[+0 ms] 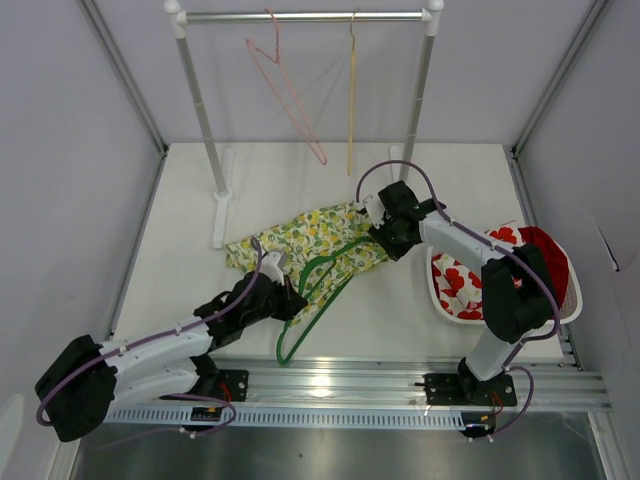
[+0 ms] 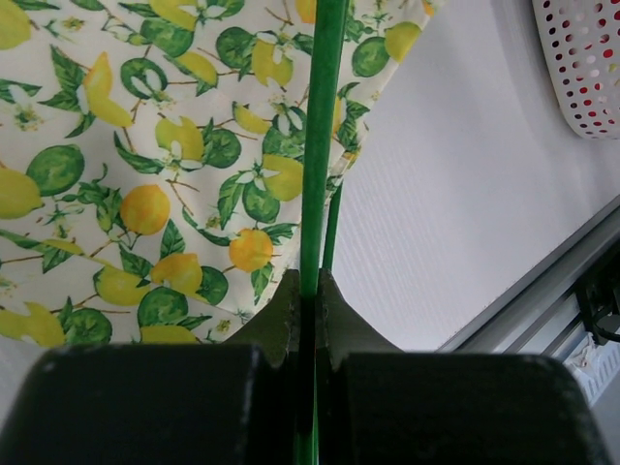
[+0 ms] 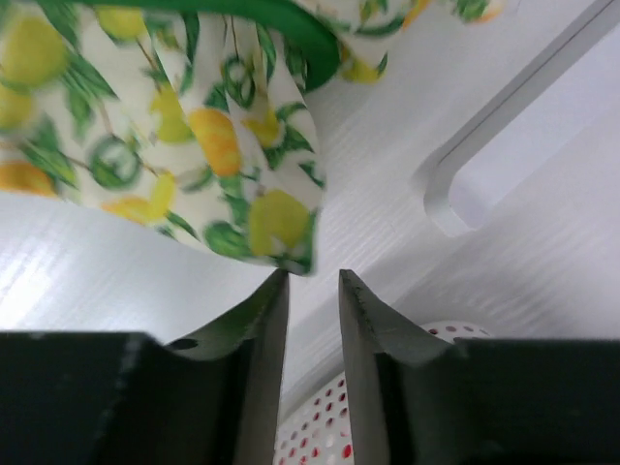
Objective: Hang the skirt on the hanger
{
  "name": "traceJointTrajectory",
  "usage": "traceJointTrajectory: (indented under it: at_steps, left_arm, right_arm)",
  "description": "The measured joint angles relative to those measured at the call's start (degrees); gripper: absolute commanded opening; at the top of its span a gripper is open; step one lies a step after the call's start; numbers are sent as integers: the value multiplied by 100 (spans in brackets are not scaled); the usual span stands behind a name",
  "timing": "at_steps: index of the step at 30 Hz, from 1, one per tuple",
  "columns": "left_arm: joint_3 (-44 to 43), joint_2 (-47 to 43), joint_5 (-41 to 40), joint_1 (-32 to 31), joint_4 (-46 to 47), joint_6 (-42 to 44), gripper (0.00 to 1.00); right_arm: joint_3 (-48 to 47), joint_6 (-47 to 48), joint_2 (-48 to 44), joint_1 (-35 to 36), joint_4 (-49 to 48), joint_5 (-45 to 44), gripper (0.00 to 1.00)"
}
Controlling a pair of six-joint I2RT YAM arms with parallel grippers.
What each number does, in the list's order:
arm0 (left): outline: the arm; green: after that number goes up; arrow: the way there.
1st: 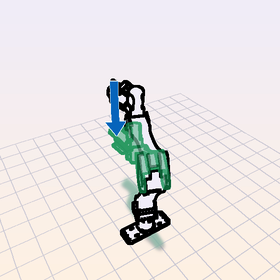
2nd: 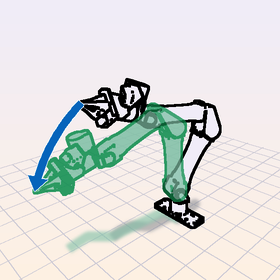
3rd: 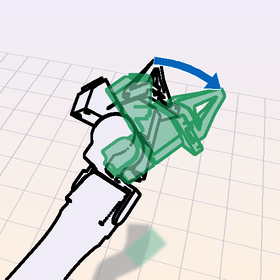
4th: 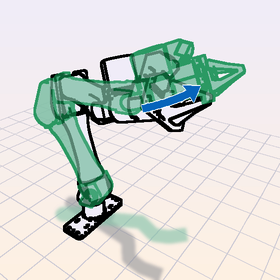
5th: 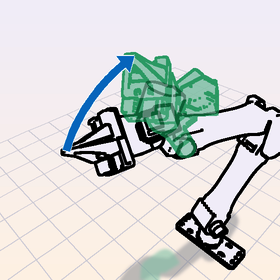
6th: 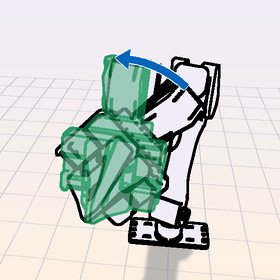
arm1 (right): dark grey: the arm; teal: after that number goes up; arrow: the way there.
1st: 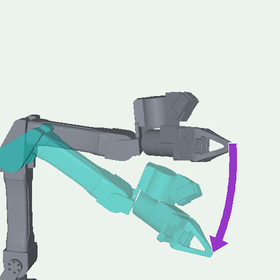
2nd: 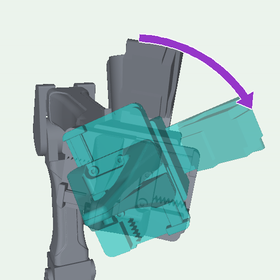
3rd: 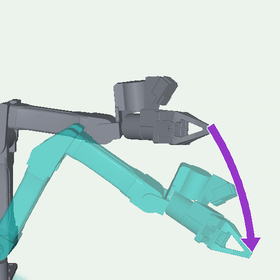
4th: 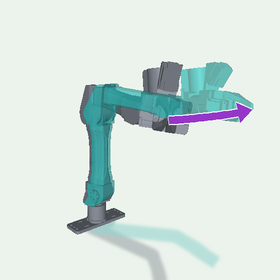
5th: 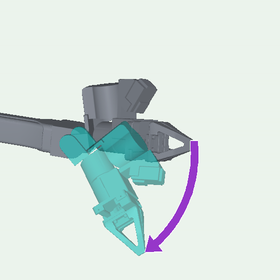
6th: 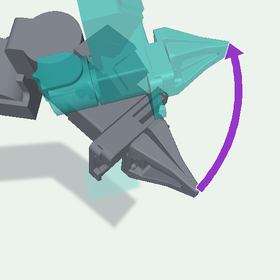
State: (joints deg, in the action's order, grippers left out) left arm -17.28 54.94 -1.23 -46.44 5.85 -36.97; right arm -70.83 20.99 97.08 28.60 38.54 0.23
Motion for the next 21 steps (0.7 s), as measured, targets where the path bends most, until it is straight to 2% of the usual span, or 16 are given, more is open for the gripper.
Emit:
traceJointTrajectory:
  at_steps: [3,5,15,21]
  left_arm:
    - [0,98,42,35,111,68,0]
    - [0,173,46,46,181,105,0]
    - [0,243,96,50,308,107,0]
    - [4,229,101,52,308,107,0]
  right_arm:
    - [151,33,-2,-9,-24,22,66]
    - [295,37,-37,48,-26,59,70]
    - [376,-245,-103,118,-33,560,71]
    - [374,-369,195,50,-254,927,65]
